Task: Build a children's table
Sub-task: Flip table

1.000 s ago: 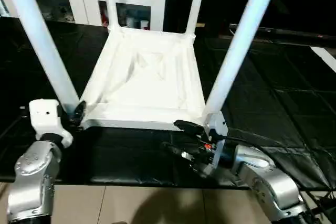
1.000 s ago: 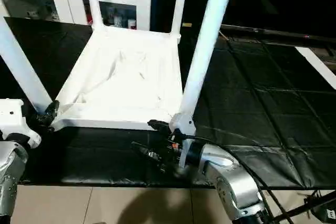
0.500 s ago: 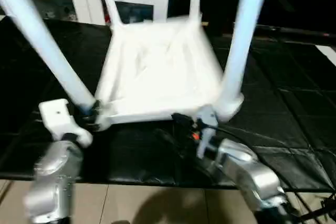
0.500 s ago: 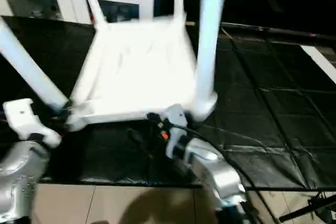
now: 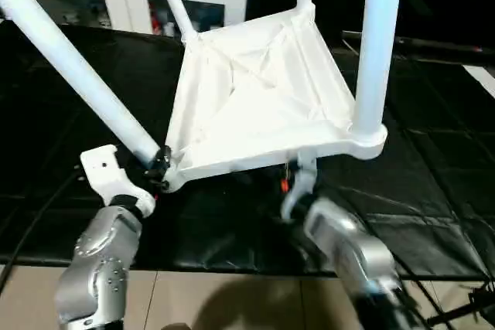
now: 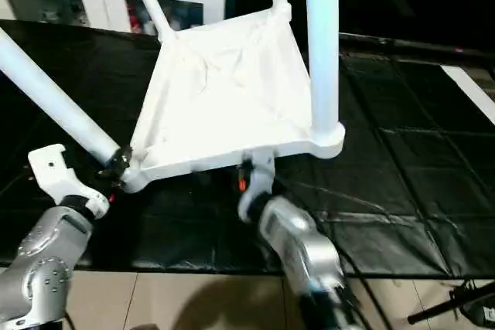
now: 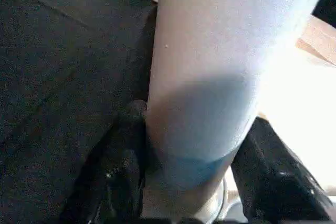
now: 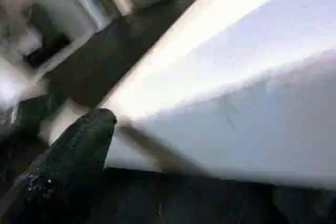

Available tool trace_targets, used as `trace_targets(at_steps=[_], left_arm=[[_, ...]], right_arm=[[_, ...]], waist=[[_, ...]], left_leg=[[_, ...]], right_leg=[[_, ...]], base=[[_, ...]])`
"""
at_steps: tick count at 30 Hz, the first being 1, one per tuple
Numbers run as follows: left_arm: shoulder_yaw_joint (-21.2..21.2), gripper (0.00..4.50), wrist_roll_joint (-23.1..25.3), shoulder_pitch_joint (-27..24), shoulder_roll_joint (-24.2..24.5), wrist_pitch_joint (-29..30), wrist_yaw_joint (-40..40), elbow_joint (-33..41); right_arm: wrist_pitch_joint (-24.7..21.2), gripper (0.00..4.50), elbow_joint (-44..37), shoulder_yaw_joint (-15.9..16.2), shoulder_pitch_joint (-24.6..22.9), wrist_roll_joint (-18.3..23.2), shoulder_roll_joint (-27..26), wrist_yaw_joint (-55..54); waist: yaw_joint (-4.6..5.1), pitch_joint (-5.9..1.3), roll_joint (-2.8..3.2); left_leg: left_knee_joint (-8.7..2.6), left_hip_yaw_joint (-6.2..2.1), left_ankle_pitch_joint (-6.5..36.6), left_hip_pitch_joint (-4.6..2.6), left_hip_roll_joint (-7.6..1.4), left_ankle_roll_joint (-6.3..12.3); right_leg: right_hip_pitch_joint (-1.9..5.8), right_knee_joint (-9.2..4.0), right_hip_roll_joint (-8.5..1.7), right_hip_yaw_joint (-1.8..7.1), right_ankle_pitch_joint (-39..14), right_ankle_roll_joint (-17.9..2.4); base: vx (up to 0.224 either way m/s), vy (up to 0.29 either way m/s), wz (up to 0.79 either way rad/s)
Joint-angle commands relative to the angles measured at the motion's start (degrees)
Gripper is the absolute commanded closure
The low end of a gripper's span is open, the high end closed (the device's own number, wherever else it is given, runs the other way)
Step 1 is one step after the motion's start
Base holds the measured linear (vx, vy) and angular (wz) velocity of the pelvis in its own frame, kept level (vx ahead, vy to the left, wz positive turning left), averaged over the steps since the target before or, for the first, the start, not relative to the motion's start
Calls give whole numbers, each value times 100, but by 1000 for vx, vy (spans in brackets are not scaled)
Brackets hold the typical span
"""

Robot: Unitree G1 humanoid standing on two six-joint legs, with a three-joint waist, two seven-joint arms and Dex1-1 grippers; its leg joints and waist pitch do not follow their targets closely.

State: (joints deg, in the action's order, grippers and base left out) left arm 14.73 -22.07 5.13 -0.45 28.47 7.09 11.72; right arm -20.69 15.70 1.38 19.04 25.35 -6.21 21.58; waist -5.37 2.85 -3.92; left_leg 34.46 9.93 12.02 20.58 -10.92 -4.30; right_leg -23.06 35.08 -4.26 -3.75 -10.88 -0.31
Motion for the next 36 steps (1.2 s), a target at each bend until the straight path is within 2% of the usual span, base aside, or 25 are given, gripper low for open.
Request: trace_targets(at_steps=[1,4,9,11,13,16,17,21,23,24,27,32,34,36], left_arm=[[-218,243,-378,166,-169,60,94,231],[-240,243,-377,175,-176,72,77,233],[-295,243,-335,188,-211,108,46,270],[-311,243,-320,201,-219,113,38,270],[-346,243,-285,231,-238,119,26,279],[-376,243,-272,261,-247,113,37,284],[-380,243,-273,271,-251,111,38,279],[-410,243,-299,298,-243,109,-32,248],[-411,243,-294,303,-253,111,-47,245],[-418,243,-285,304,-262,113,-51,247],[-439,243,-262,308,-291,126,-62,244],[-464,243,-239,325,-294,146,-25,237],[-482,243,-232,333,-296,151,-4,232],[-503,243,-227,329,-298,156,13,234]], right_arm=[[192,0,151,-354,140,215,-190,-184],[374,0,375,-525,328,335,-311,-289],[724,0,856,-1220,847,930,-684,-527],[729,0,976,-1366,974,1087,-744,-517],[775,30,1211,-1565,1181,1341,-835,-407],[737,40,1369,-1780,1320,1635,-941,-322],[700,63,1393,-1851,1349,1741,-971,-342],[731,81,1644,-2175,1563,2268,-1010,-420],[799,113,1724,-2189,1611,2259,-984,-388],[826,115,1773,-2226,1647,2285,-980,-378],[895,148,1866,-2373,1742,2452,-992,-372],[772,178,1929,-2262,1789,2496,-920,-198],[734,206,1932,-2179,1779,2460,-915,-141],[723,214,1936,-2132,1768,2452,-911,-103]], waist=[[42,-311,73],[53,-325,68],[59,-335,56],[55,-339,51],[53,-348,57],[51,-363,44],[50,-364,45],[58,-369,37],[57,-360,41],[55,-360,49],[53,-363,52],[42,-372,47],[45,-371,49],[45,-375,31]], left_leg=[[-470,-51,798,-36,-229,-83],[-462,-59,670,-27,-221,-90],[-454,-54,672,-21,-218,-46],[-441,-44,566,-27,-211,-9],[-428,-41,458,-21,-210,53],[-410,-34,294,-16,-204,123],[-406,-35,259,-13,-204,143],[-390,-19,228,-8,-200,272],[-397,-19,356,-7,-205,257],[-397,-19,374,-8,-208,227],[-398,-20,382,-9,-210,187],[-390,-21,289,2,-206,227],[-391,-25,263,7,-208,225],[-389,-24,250,5,-210,224]], right_leg=[[276,-357,-344,299,-697,-791],[282,-329,-340,294,-489,-755],[288,-314,-346,290,-473,-763],[283,-304,-335,290,-337,-784],[292,-286,-337,282,-203,-859],[307,-261,-338,282,0,-916],[308,-259,-337,282,34,-926],[301,-245,-331,278,138,-1021],[296,-269,-336,272,-75,-1011],[290,-280,-335,268,-173,-995],[286,-281,-331,267,-209,-985],[295,-272,-331,261,-113,-988],[300,-270,-330,262,-108,-994],[300,-269,-333,260,-105,-998]], base=[[0,0,0],[0,0,0],[0,0,0],[0,0,0],[0,0,0],[0,0,0],[0,0,0],[0,0,0],[0,0,0],[0,0,0],[0,0,0],[0,0,0],[0,0,0],[0,0,0]])
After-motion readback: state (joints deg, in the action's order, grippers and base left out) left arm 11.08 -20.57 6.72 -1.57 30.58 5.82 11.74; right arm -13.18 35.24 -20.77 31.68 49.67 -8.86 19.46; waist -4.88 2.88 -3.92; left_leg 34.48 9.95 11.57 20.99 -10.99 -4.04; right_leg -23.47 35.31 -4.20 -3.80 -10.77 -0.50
